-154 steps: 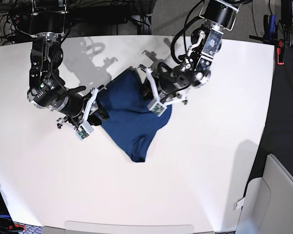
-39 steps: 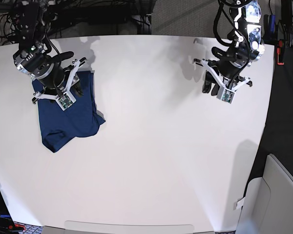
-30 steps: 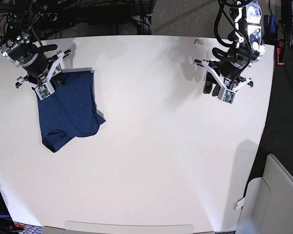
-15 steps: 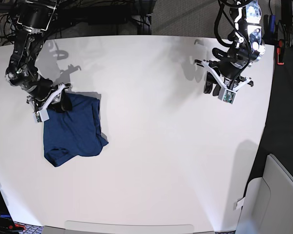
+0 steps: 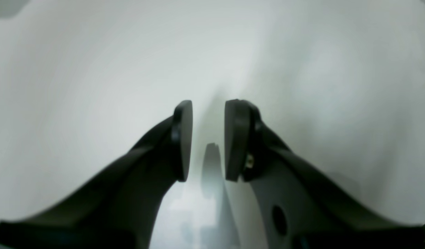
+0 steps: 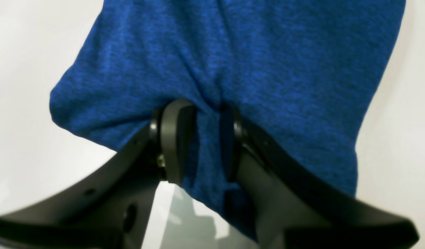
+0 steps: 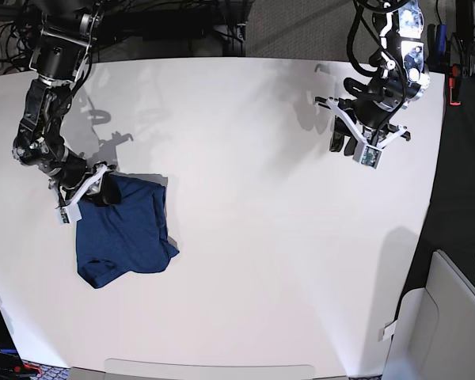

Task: Fold the T-shirt properly

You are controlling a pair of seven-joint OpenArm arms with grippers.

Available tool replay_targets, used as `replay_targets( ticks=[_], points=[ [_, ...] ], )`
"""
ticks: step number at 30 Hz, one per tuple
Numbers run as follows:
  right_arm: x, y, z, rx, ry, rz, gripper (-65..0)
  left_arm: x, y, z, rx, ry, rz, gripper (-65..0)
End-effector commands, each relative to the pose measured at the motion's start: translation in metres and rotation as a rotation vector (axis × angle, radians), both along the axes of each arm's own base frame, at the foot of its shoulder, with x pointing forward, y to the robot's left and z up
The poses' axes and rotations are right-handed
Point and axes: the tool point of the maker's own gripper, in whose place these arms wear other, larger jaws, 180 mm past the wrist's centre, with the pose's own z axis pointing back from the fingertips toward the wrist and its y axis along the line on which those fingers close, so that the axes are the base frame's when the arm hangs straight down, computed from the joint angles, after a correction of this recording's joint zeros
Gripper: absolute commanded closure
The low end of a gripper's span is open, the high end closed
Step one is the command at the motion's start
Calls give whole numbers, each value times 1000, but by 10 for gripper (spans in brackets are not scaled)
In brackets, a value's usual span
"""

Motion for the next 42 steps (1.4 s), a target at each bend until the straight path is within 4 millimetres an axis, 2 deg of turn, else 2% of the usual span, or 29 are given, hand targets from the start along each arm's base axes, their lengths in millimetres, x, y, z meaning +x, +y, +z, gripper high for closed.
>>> replay_targets(
  ticks=[1, 3, 7, 12, 15, 18, 22, 24, 27, 31, 35, 38, 41, 42],
  points=[
    [-2, -12, 3, -81, 26, 0, -174, 7, 0, 12, -2, -49, -5, -141],
    [-11, -7, 13, -80, -10, 13, -174, 5, -1, 13, -2, -50, -7, -141],
    [-34, 9, 50, -89, -127, 65, -174, -1, -2, 19, 2, -61, -13, -141],
    [-88, 32, 76, -178, -184, 155, -174, -31, -7, 12, 0, -15, -26, -140],
    [-116, 43, 85, -210, -188, 195, -174, -48, -6, 2, 2, 30, -24, -140],
    [-144, 43, 70, -214, -116, 210, -174, -75, -6, -12, 2, 103, -23, -140],
    [-184, 24, 48, -238, 5, 190, -132, -111, -6, -26, -10, 174, -20, -139],
    [-204, 18, 39, -245, 62, 187, -107, -128, 1, -28, -9, 187, 2, -139],
    [-233, 9, 29, -255, 146, 176, -104, -149, 8, -33, -2, 226, 20, -139],
    [-271, -12, 21, -283, 247, 137, -103, -183, 15, -41, 13, 313, 33, -139],
    [-305, -22, 15, -298, 340, 124, -103, -220, 16, -48, 16, 411, 35, -139],
    [-340, -32, -4, -319, 459, 115, -103, -241, 18, -59, 18, 483, 41, -139],
    [-373, -41, -30, -337, 579, 65, -103, -268, 25, -80, 26, 599, 62, -139],
    [-377, -44, -38, -345, 603, 53, -103, -271, 29, -90, 27, 626, 73, -134]
  ],
)
